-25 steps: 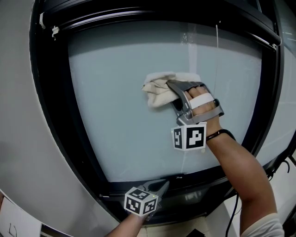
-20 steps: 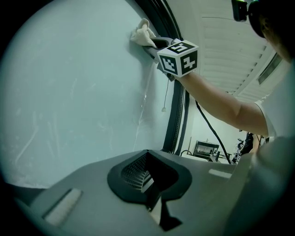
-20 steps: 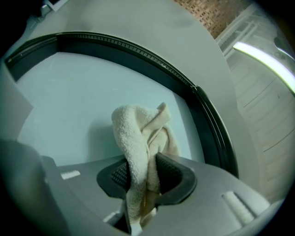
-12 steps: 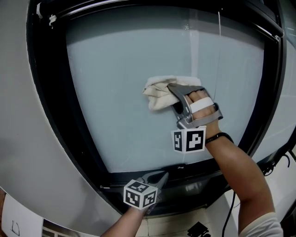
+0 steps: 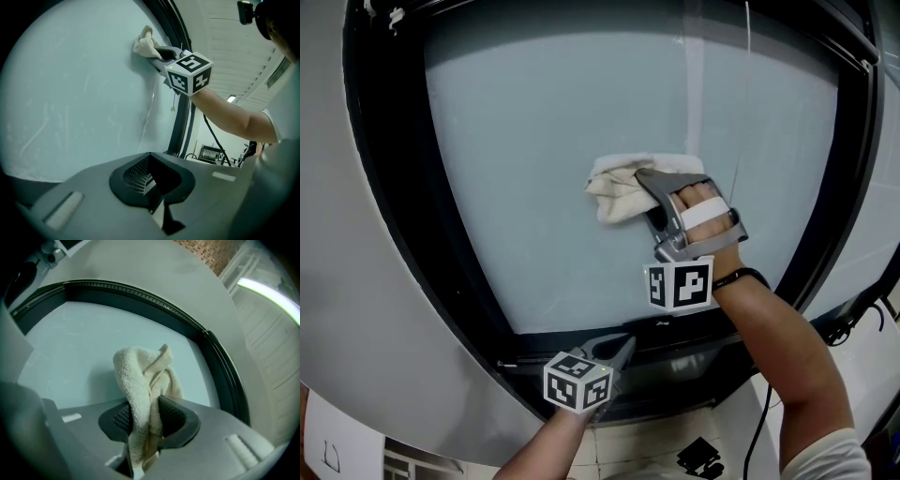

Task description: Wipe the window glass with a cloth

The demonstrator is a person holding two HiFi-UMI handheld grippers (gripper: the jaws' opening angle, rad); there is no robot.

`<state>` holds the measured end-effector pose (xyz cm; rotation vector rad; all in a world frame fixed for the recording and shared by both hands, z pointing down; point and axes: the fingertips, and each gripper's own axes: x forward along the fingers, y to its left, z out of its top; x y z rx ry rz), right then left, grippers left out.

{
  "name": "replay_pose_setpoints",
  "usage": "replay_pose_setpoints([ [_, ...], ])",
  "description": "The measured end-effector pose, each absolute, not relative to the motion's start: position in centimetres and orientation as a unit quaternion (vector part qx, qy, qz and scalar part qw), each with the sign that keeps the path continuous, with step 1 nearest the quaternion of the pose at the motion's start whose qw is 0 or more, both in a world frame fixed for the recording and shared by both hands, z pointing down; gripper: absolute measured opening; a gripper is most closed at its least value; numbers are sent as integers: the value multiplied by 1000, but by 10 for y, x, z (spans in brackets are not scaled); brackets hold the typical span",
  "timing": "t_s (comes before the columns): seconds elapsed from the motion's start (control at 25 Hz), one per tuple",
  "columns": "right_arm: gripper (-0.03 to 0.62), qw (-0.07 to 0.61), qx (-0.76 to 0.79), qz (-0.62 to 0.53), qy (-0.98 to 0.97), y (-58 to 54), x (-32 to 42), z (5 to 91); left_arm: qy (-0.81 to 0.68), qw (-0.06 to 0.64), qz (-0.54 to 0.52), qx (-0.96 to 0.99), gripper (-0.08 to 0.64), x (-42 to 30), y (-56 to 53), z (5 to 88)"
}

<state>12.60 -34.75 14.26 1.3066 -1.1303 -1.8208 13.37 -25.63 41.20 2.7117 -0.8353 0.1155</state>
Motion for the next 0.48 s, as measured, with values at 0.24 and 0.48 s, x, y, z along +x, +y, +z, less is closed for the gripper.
replay_pose_setpoints([
  [0.24, 110, 313, 490, -686, -437, -349, 126, 157, -292, 153, 40, 943, 17, 135, -260, 412],
  [0.48, 110, 316, 484, -683, -445, -350, 125, 175, -291, 154, 41, 943, 16, 136, -263, 414],
])
